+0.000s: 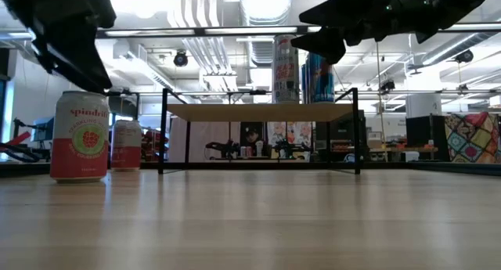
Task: Place canned beverage on shelf
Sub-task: Put the middle pink white soda can on the shelf
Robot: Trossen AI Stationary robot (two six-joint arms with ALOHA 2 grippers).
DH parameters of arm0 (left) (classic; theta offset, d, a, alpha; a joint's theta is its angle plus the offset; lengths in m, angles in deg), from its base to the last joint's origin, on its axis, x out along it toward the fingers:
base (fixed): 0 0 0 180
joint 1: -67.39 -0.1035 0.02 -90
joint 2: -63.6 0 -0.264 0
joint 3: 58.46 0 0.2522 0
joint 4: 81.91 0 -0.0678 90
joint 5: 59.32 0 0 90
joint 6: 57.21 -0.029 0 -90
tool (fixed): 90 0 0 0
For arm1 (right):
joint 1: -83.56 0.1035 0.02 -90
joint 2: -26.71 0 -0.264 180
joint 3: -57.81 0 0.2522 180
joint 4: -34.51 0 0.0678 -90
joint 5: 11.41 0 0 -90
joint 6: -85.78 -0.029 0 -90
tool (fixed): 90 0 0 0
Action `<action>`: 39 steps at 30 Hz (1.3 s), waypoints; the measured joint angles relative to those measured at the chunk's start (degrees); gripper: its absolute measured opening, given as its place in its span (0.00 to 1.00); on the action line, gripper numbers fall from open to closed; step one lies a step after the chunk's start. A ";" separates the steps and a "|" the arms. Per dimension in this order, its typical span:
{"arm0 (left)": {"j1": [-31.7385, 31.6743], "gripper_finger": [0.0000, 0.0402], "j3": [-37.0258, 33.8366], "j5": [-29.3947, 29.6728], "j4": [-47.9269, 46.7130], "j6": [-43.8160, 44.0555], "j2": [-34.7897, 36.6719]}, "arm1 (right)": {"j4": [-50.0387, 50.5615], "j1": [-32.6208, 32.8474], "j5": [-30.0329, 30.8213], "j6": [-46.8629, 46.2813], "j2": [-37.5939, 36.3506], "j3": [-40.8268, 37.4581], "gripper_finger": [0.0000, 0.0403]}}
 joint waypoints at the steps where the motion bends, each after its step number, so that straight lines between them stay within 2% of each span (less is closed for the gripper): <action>1: 1.01 0.77 -0.20 1.32 -0.14 1.38 -0.67 | 0.00 -0.01 0.00 0.02 0.00 0.00 0.81; 5: 4.34 0.77 -0.42 5.48 -0.64 5.23 -2.48 | -0.14 -0.01 0.00 0.07 0.00 0.00 0.81; 14: 7.23 0.77 -0.56 8.11 -8.03 12.62 -3.35 | -0.61 -0.01 0.00 0.07 0.00 0.00 0.81; 19: 7.89 0.77 -0.01 10.27 -8.04 13.10 -3.26 | -0.61 -0.01 0.01 0.09 0.00 0.00 0.81; 28: 12.65 0.77 -0.60 13.41 -8.15 22.26 -4.40 | -0.43 -0.01 0.02 0.61 0.00 0.00 0.81; 39: 15.95 0.77 -0.71 15.31 -9.60 28.36 -10.66 | -0.39 -0.01 0.04 0.44 0.00 0.00 0.81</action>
